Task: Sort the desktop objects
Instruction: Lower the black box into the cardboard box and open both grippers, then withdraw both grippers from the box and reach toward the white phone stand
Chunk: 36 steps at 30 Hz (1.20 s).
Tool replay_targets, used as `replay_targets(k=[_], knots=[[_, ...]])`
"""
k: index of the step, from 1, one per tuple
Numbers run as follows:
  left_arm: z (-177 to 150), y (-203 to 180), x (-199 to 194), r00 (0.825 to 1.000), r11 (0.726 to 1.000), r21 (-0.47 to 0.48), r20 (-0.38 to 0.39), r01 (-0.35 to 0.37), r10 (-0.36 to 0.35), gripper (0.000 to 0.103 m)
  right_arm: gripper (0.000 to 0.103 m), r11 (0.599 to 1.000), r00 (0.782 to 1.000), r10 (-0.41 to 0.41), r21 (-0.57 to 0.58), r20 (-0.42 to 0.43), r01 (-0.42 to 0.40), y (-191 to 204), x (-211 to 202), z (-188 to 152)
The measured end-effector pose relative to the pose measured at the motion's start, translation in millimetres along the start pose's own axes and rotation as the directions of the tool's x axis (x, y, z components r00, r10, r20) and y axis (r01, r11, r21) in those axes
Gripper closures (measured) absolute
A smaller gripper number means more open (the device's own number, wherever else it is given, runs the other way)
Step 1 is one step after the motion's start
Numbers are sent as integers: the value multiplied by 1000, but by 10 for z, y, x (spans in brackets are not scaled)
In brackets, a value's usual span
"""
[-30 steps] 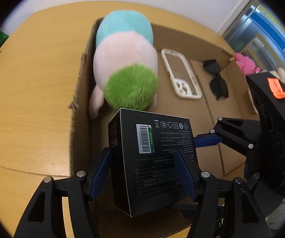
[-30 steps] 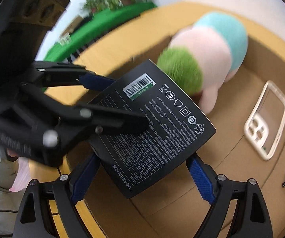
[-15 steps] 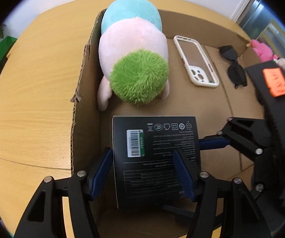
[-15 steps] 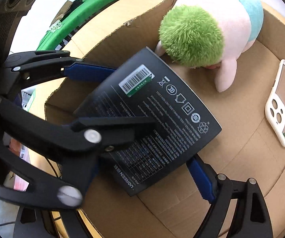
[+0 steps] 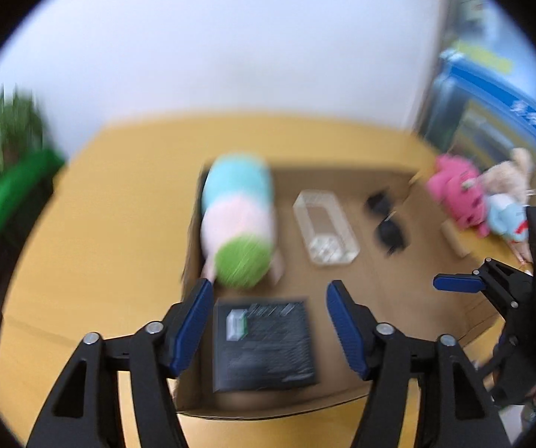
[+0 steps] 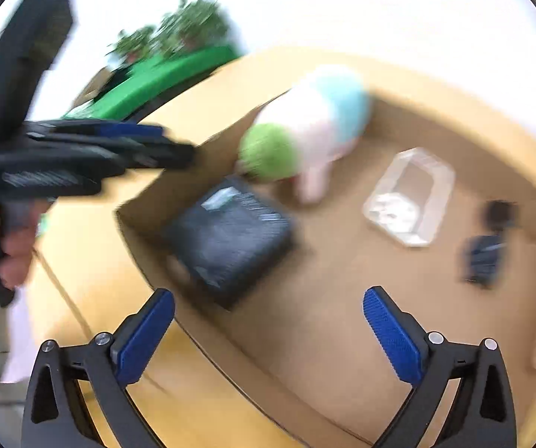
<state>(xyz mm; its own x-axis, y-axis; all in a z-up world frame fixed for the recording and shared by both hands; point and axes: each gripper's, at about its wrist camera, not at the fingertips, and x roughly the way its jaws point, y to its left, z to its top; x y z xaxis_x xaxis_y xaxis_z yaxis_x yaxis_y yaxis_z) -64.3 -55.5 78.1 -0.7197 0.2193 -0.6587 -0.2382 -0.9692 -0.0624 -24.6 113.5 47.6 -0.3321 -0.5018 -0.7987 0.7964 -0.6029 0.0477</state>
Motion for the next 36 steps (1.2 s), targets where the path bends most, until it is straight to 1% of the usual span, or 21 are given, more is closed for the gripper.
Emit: replay_targets(k=[1, 2, 3, 4, 5, 6, 7, 8, 9, 11, 12, 16, 18, 20, 23, 31, 36], knots=[[-21, -111, -122, 998, 1000, 22, 59, -13, 12, 26, 0, 999, 998, -50, 16, 24, 49, 0, -85, -33], [-53, -242, -233, 992, 998, 45, 125, -39, 34, 21, 0, 995, 994, -96, 43, 47, 94, -112, -213, -117], [-89, -374, -310, 981, 995, 65, 184, -80, 67, 21, 0, 989, 989, -133, 73, 68, 128, -179, -338, -208], [-126, -496, -343, 971, 990, 82, 219, -116, 95, 21, 0, 984, 983, -159, 92, 88, 151, -174, -430, -284], [-174, -632, -354, 965, 984, 103, 236, -146, 118, 21, 0, 980, 978, -183, 102, 101, 173, -196, -502, -309], [-176, -726, -333, 965, 982, 112, 233, -152, 123, 21, 0, 973, 970, -215, 107, 113, 203, -200, -601, -351], [-205, -809, -310, 968, 983, 118, 222, -143, 114, 21, 0, 969, 964, -236, 109, 120, 224, -171, -655, -388], [-239, -887, -267, 976, 985, 126, 199, -119, 93, 21, 0, 965, 959, -253, 109, 125, 240, -194, -691, -442], [-240, -940, -243, 980, 986, 130, 181, -105, 80, 21, 0, 962, 956, -263, 110, 127, 250, -253, -847, -521], [-277, -1012, -218, 987, 989, 124, 153, -77, 58, 21, 0, 961, 955, -268, 113, 130, 254, -265, -967, -571], [-302, -1049, -225, 987, 991, 116, 151, -72, 55, 21, 0, 960, 954, -270, 117, 132, 255, -263, -1006, -609], [-378, -1105, -245, 990, 998, 58, 140, -34, 26, 21, 0, 957, 953, -271, 139, 131, 253, -227, -953, -668], [-404, -1102, -249, 990, 999, 36, 138, -27, 22, 21, 0, 957, 954, -271, 145, 131, 252, -234, -945, -683], [-419, -1085, -260, 991, 999, 30, 132, -33, 29, 22, 0, 957, 953, -268, 154, 140, 246, -239, -948, -693], [-435, -1069, -270, 992, 999, 14, 124, -35, 33, 22, 0, 952, 946, -283, 166, 161, 256, -237, -991, -708], [-479, -1078, -223, 996, 1000, -2, 89, -5, 5, 22, 0, 957, 949, -272, 150, 159, 250, -205, -968, -698], [-478, -1102, -223, 996, 1000, 2, 88, 1, -1, 22, 0, 957, 949, -274, 140, 155, 254, -170, -951, -698]])
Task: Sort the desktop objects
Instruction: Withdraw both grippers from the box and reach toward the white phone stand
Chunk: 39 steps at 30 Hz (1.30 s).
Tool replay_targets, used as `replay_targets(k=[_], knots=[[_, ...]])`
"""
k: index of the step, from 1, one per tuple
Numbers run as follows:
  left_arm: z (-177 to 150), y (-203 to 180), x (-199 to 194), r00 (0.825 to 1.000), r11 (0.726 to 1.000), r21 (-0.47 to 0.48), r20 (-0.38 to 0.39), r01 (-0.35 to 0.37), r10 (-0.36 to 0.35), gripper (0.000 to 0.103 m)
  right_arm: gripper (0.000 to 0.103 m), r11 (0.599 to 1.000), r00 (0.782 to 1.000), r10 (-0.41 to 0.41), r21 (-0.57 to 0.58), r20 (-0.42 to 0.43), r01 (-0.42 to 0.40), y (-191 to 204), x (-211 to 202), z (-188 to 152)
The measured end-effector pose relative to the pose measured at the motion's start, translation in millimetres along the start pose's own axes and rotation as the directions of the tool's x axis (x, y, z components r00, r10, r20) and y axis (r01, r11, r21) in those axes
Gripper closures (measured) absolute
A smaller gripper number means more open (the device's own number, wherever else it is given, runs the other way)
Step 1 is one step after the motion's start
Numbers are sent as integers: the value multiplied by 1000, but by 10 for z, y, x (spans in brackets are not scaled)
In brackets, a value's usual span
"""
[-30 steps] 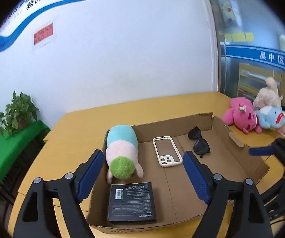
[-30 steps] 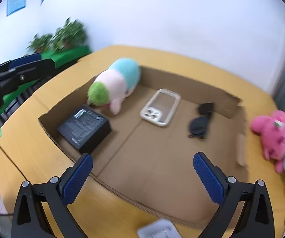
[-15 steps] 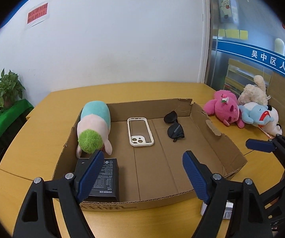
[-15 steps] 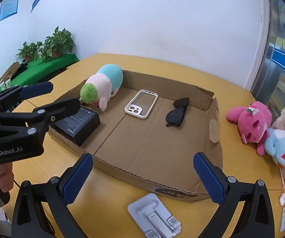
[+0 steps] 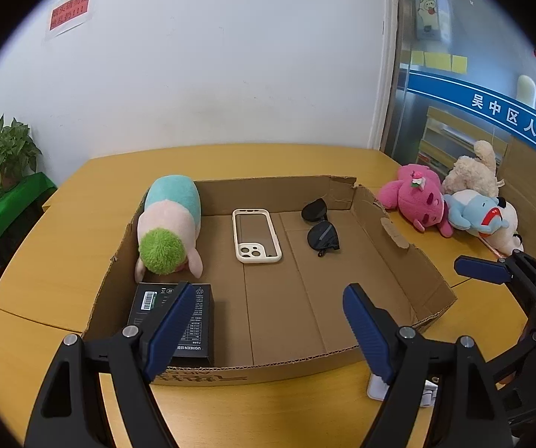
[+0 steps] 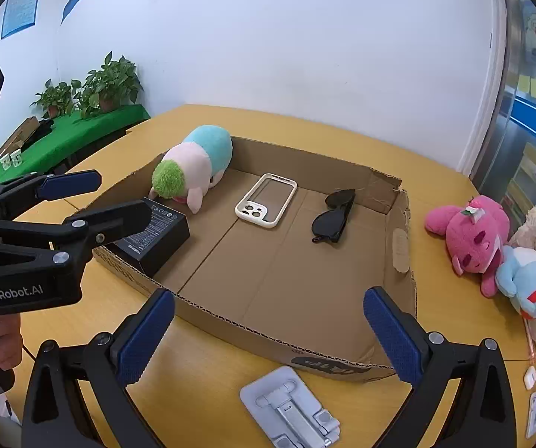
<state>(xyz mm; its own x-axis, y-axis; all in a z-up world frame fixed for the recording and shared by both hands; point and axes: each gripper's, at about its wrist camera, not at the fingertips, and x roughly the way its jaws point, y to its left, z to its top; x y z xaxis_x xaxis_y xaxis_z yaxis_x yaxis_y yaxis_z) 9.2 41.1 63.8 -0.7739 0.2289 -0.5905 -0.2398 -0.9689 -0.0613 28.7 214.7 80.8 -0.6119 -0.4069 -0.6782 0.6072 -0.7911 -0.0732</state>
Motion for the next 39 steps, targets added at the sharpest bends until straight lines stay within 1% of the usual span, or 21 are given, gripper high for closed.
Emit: replay_targets(k=[3, 6, 8, 10, 13, 14, 15, 18, 20, 23, 25, 26, 28, 29, 30, 33, 36, 39], knots=[[-6, 4, 9, 1000, 1000, -12, -9, 16, -16, 22, 0, 1000, 1000, 8, 3, 0, -8, -4, 9, -2], [-50, 8, 49, 998, 999, -21, -36, 41, -42, 22, 0, 1000, 1000, 26, 6, 12, -26, -36, -22, -60], [-111, 8, 85, 996, 998, -21, -64, 59, -60, 22, 0, 999, 999, 40, 15, 9, -40, -103, -38, -171], [-191, 2, 108, 994, 997, -18, -81, 75, -76, 22, 0, 997, 997, 72, 41, -23, -71, -220, -24, -351], [-356, -29, 184, 985, 993, -22, -130, 112, -114, 22, 0, 983, 982, 160, 104, -96, -150, -454, 24, -710], [-411, -55, 217, 981, 992, -20, -150, 125, -126, 22, 0, 979, 976, 181, 119, -124, -166, -523, 33, -828], [-458, -81, 242, 977, 991, -18, -165, 133, -134, 22, 0, 975, 964, 205, 126, -168, -185, -579, 59, -955], [-585, -179, 333, 962, 986, -15, -217, 168, -167, 22, 0, 972, 930, 233, 112, -284, -209, -605, 168, -1198], [-648, -240, 380, 952, 982, -13, -245, 188, -185, 22, 1, 971, 918, 236, 98, -320, -216, -584, 247, -1284], [-727, -295, 417, 938, 977, -20, -277, 212, -209, 22, 1, 961, 911, 274, 119, -309, -249, -604, 350, -1292], [-767, -295, 435, 928, 974, -36, -299, 223, -223, 22, 2, 956, 912, 289, 131, -291, -261, -639, 425, -1253], [-778, -296, 430, 926, 974, -41, -304, 222, -224, 22, 3, 956, 912, 289, 133, -290, -260, -655, 484, -1238], [-790, -273, 421, 925, 976, -48, -310, 215, -219, 22, 8, 964, 910, 264, 129, -319, -234, -655, 630, -1229], [-790, -256, 421, 925, 976, -50, -311, 212, -217, 22, 13, 965, 907, 261, 127, -332, -231, -634, 677, -1228], [-797, -238, 420, 925, 976, -55, -312, 211, -217, 22, 14, 963, 900, 268, 124, -343, -239, -597, 716, -1238], [-825, -195, 443, 923, 976, -70, -318, 206, -218, 22, 15, 967, 900, 255, 79, -354, -242, -483, 736, -1252], [-854, -180, 491, 914, 973, -91, -334, 211, -229, 22, 14, 959, 893, 283, 92, -350, -268, -420, 710, -1259], [-877, -203, 523, 907, 970, -96, -346, 222, -241, 22, 16, 948, 880, 317, 96, -354, -304, -297, 670, -1269]])
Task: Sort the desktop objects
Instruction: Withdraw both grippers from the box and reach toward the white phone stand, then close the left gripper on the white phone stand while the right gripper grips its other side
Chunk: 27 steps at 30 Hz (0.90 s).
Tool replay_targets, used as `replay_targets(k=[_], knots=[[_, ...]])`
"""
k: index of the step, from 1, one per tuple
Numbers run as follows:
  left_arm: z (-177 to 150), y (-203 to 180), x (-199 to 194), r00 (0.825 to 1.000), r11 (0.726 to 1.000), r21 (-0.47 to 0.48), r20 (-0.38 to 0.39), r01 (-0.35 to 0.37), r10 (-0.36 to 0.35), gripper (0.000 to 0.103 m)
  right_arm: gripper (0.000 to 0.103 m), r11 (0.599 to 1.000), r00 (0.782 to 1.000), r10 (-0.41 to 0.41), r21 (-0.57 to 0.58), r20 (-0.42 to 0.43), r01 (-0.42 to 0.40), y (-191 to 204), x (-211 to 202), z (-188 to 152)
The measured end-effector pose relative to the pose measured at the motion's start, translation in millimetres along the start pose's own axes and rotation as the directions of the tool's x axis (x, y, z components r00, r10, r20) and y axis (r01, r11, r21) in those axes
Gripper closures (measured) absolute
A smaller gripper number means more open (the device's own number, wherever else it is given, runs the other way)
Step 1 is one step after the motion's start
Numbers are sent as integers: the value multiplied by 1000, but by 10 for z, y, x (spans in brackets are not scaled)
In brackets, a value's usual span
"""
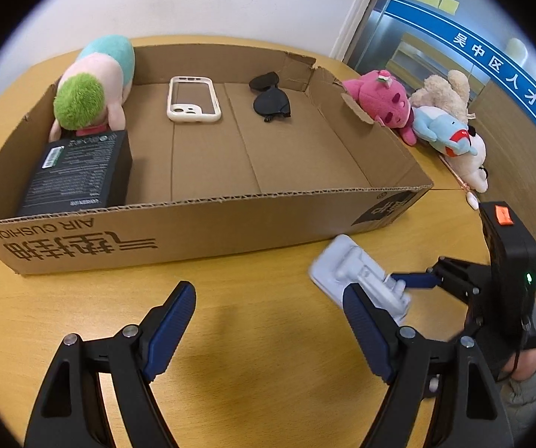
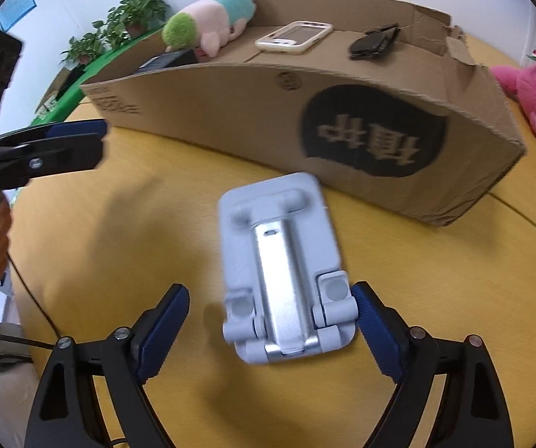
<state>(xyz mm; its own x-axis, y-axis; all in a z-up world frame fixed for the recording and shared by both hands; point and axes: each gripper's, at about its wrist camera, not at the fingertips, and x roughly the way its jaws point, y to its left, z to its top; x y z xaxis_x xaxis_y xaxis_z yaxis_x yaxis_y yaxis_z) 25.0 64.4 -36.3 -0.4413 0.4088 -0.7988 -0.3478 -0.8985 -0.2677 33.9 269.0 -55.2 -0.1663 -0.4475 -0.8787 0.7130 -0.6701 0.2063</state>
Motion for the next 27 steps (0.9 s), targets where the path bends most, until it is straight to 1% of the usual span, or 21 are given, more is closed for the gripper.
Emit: replay_targets(k=[3, 7, 8, 11, 15, 17, 20, 21, 22, 23, 24, 25, 27], knots=[[-10, -5, 65, 999, 999, -13, -26, 29, -30, 22, 17, 1000, 1000, 24, -13, 3, -24, 155, 20, -26], [-26, -29, 213, 993, 996, -40, -81, 82, -85, 22, 18, 1000, 999, 2, -12, 44, -1, 288, 38, -54], [-25, -37, 257, 991, 995, -42, -95, 89, -92, 22, 19, 1000, 998, 1, -3, 57, -1, 299, 36, -57], [-12, -69, 411, 978, 986, -71, -137, 150, -159, 23, 25, 999, 997, -3, 33, 80, 0, 304, 16, -75], [16, -155, 556, 963, 976, -86, -170, 199, -211, 23, 25, 995, 994, -11, 102, 110, -1, 236, -10, -78], [23, -215, 615, 954, 970, -87, -184, 225, -238, 23, 24, 995, 993, -3, 104, 117, -9, 232, 14, -37], [19, -280, 711, 938, 964, -98, -222, 249, -265, 25, 23, 997, 991, -17, 82, 130, 6, 302, 34, -32], [22, -282, 733, 936, 963, -103, -229, 248, -266, 29, 25, 997, 991, -19, 81, 133, 8, 310, 37, -33], [14, -292, 747, 937, 964, -103, -232, 244, -261, 30, 26, 997, 990, -22, 80, 138, 11, 319, 37, -36], [14, -314, 744, 944, 970, -88, -227, 227, -241, 30, 29, 997, 989, -25, 81, 143, 13, 324, 34, -37], [16, -320, 736, 945, 972, -80, -228, 220, -233, 31, 32, 996, 989, -31, 83, 146, 19, 327, 32, -36], [14, -329, 738, 946, 974, -73, -233, 213, -225, 31, 32, 996, 989, -33, 82, 147, 21, 332, 37, -29], [12, -335, 731, 951, 979, -60, -236, 193, -201, 38, 34, 997, 988, -37, 78, 148, 26, 338, 38, -25]])
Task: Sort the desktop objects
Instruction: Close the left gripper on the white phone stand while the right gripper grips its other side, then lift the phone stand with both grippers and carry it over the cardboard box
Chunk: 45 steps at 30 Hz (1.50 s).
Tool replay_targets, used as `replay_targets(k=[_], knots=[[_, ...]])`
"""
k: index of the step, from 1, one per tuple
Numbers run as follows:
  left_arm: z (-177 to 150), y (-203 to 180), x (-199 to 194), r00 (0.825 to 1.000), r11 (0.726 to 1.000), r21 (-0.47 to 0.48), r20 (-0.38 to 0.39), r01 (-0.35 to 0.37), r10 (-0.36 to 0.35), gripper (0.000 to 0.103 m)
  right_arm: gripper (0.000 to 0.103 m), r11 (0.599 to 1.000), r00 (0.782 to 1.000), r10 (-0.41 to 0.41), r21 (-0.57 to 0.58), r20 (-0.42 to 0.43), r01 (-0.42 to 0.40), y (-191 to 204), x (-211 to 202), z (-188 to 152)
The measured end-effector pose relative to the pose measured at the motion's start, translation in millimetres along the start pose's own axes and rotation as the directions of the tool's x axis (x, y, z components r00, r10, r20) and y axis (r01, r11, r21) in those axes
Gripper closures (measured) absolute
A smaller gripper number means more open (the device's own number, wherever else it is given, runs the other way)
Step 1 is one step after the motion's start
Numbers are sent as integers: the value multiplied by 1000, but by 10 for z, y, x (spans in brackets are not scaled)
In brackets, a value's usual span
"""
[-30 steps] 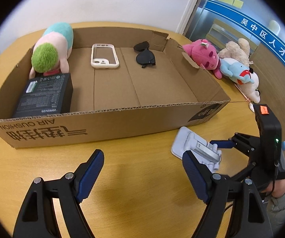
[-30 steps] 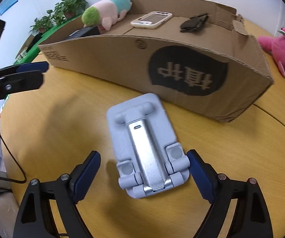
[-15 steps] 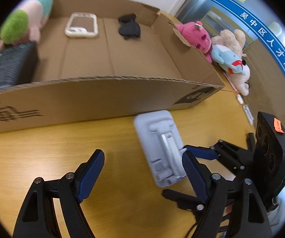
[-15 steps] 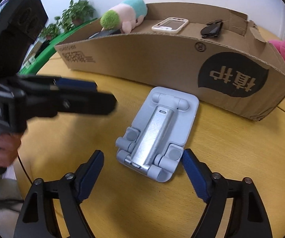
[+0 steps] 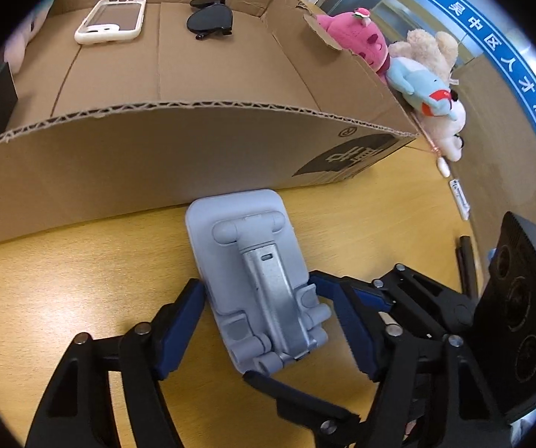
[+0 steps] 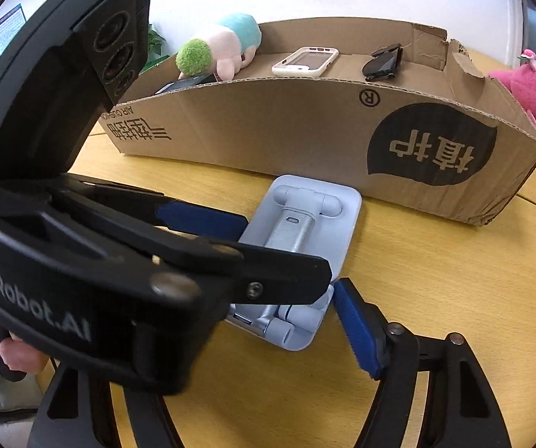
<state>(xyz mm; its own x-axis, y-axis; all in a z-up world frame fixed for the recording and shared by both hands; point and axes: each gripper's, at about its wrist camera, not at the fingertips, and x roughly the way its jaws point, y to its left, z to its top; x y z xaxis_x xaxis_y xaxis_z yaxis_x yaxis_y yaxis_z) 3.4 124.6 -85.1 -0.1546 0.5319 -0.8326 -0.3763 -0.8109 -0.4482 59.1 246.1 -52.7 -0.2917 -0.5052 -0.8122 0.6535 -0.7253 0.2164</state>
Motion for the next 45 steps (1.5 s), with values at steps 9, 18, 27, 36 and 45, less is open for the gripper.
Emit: replay_targets(k=[9, 18, 27, 36, 45], knots=[[-6, 74, -32, 999, 998, -50, 3, -43, 43, 55, 37, 1000, 1000, -30, 7, 7, 30, 18, 26, 22], [-15, -70, 11, 988, 989, 6, 34, -151, 150, 51, 38, 999, 999, -37, 23, 9, 36, 33, 38, 22], [-81, -18, -36, 989, 991, -2, 61, -134, 134, 53, 38, 999, 999, -39, 38, 18, 39, 57, 33, -3], [-174, -28, -142, 987, 991, -29, 88, -131, 133, 53, 39, 998, 999, 6, 57, 42, -8, 89, -58, -43], [-192, -227, -655, 959, 986, -5, 232, -166, 162, 53, 39, 1000, 990, 6, 2, 139, -7, 319, -421, 115]])
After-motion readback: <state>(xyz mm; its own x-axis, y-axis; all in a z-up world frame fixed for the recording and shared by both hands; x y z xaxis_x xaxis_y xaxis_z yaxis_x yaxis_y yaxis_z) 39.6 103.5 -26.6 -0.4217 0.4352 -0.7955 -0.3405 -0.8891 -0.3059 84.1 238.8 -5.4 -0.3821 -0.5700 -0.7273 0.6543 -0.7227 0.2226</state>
